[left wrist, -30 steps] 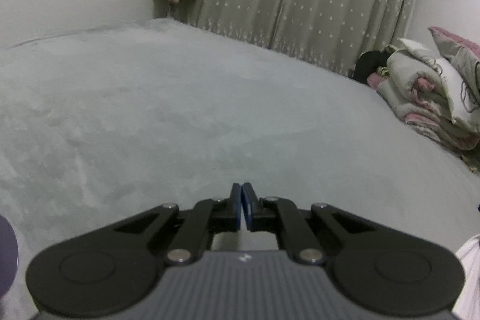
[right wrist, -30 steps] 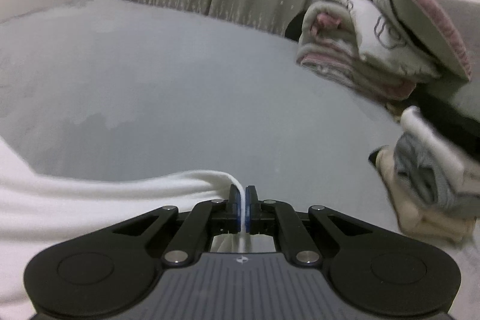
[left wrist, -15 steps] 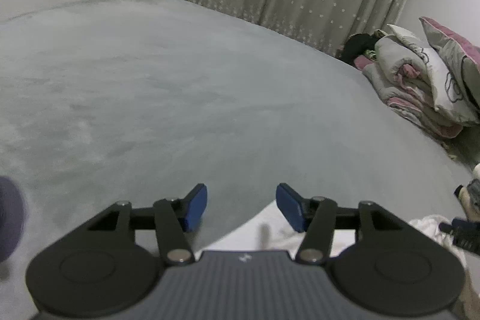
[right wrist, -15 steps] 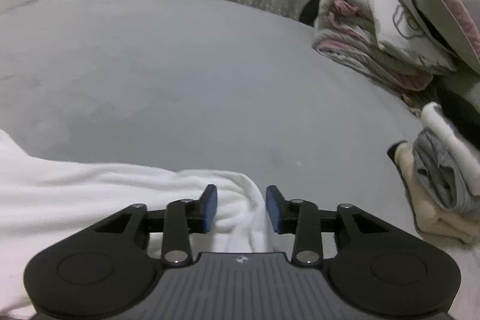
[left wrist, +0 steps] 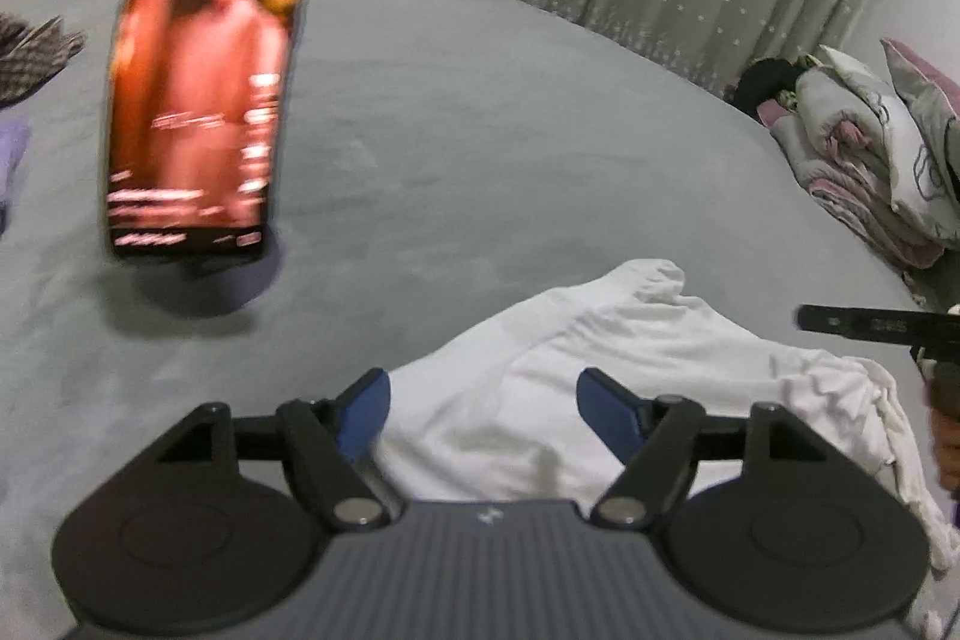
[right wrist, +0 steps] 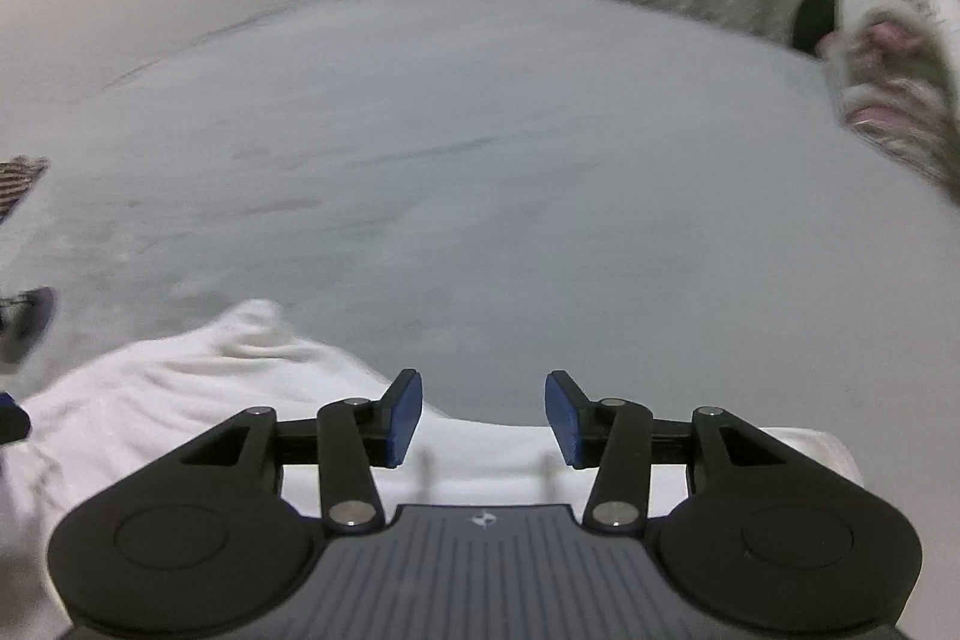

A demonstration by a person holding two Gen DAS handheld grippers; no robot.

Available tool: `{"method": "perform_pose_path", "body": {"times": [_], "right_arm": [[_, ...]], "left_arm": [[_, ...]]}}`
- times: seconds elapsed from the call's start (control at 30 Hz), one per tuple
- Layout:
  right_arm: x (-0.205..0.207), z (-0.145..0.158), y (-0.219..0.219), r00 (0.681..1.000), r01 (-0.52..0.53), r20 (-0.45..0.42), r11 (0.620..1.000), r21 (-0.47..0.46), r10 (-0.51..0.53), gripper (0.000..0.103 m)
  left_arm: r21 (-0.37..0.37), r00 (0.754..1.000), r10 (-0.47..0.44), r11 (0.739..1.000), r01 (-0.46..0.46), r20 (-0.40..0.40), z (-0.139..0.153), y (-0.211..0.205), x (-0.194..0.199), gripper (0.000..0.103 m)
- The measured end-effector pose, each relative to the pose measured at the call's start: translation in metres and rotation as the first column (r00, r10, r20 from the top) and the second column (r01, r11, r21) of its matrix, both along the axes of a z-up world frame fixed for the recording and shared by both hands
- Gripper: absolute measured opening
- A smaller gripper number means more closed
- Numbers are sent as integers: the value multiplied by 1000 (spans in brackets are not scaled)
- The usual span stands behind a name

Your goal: Fold clothes

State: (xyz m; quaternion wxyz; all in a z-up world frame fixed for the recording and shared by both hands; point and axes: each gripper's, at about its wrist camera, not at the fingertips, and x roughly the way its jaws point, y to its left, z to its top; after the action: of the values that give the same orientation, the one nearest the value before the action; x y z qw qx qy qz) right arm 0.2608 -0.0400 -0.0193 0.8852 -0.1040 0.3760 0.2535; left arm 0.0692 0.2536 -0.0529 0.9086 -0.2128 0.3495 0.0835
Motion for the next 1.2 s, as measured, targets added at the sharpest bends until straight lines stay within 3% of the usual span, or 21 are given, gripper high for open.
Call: {"method": "perform_pose_path", "body": {"times": [0.13, 0.23, 0.37, 0.47, 0.53, 0.67, 0.73, 0.77, 0.8, 0.9, 1.03, 1.2], "right_arm": [[3, -10, 32, 997, -54, -45, 998, 23, 55, 46], [12, -16, 48, 992, -80, -88, 995, 64, 85, 46], [18, -23, 65, 979, -95, -165, 984, 151, 119, 46], [29, -27, 70, 969, -72, -219, 976, 208, 118, 46], [39, -31, 72, 958, -44, -265, 970, 239, 109, 46], [61, -39, 79, 912, 2, -396, 963, 269, 108, 46], [68, -41, 85, 894, 26, -438, 964, 264, 96, 37], [69, -41, 87, 895, 28, -436, 967, 253, 88, 22], [69, -40, 88, 899, 27, -430, 969, 245, 84, 16], [66, -35, 91, 919, 9, -381, 962, 272, 99, 12], [58, -26, 96, 952, -46, -267, 935, 352, 147, 11], [51, -15, 108, 971, -123, -140, 903, 412, 196, 11]], "left_arm": [[-108, 999, 4, 994, -8, -42, -6, 19, -13, 72], [-230, 997, 3, 973, -20, -77, -18, 34, -17, 69], [-376, 996, 28, 925, -57, -81, -32, 50, -18, 66], [-485, 995, 58, 869, -92, -85, -43, 63, -11, 61], [-535, 991, 87, 835, -126, -98, -52, 69, -6, 55], [-582, 983, 142, 792, -185, -119, -63, 75, 1, 42], [-588, 977, 168, 780, -215, -135, -70, 75, 5, 22], [-587, 974, 179, 777, -226, -138, -72, 74, 6, 19], [-581, 973, 186, 781, -229, -133, -74, 73, 6, 11], [-557, 972, 209, 796, -235, -112, -76, 68, 6, 9], [-459, 969, 246, 857, -233, -33, -61, 55, 1, 8], [-321, 958, 279, 916, -243, 70, -42, 38, -5, 8]]}}
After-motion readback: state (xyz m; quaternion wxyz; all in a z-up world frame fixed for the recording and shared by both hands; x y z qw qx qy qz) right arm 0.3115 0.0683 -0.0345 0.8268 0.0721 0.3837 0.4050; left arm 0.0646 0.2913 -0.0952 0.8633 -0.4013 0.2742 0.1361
